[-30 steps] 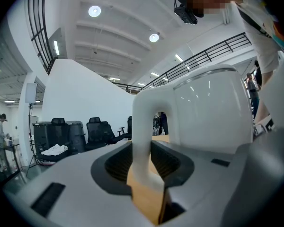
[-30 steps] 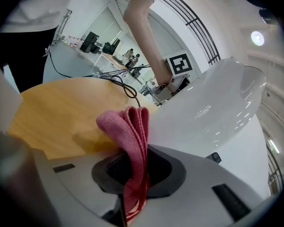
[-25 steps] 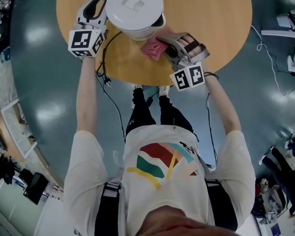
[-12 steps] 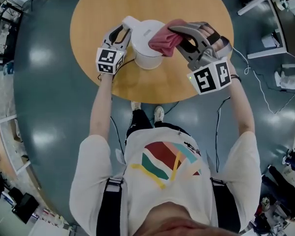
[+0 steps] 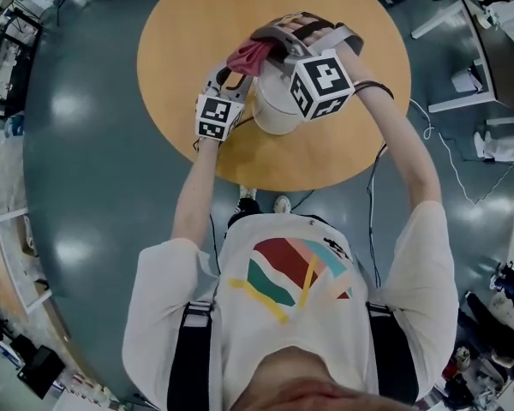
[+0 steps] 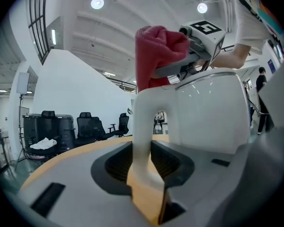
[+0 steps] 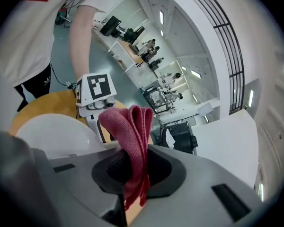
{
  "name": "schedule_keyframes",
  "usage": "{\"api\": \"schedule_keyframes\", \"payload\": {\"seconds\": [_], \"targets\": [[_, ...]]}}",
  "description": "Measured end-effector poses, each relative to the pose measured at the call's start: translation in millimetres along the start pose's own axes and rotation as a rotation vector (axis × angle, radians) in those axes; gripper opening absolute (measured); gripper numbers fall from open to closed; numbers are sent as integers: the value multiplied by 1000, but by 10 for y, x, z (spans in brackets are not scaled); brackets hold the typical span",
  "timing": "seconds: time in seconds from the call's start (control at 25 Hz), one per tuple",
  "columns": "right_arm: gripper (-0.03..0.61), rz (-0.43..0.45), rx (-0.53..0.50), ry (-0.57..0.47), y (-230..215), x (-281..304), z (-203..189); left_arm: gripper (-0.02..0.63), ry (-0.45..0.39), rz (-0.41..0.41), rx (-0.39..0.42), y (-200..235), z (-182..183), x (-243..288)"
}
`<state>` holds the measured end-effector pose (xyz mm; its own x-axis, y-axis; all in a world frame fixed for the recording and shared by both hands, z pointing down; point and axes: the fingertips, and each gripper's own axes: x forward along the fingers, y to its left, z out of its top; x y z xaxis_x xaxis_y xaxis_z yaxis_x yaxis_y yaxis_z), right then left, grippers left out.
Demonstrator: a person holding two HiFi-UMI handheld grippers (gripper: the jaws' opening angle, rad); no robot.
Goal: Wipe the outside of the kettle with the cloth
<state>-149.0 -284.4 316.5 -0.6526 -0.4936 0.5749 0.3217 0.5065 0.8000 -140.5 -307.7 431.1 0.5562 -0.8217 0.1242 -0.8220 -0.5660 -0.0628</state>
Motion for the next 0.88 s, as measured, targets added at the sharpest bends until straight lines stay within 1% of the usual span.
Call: {"api": "schedule_keyframes", "payload": {"seconds": [0.12,0.24,0.32,0.48,0.68,0.88], "targets": [[48,50,-33,28,30,113,-5,158,2,-4,2,18,-19,-32],[48,84,-69,39,28,213,81,158,-5,0,2,106,40,-123],[47,102,-82,44,64,203,79,158,-10,3,4,92,64,-119],[48,138,-110,74,275,82,0,158,-13,-11,14,25,9,-75],[47,113,-104,89,354,-84,58,158,-16,-1,22,230,-10,-150],[48,114,-145,107,731,-525,6,158,-21,9,21,134,-29,-115]]}}
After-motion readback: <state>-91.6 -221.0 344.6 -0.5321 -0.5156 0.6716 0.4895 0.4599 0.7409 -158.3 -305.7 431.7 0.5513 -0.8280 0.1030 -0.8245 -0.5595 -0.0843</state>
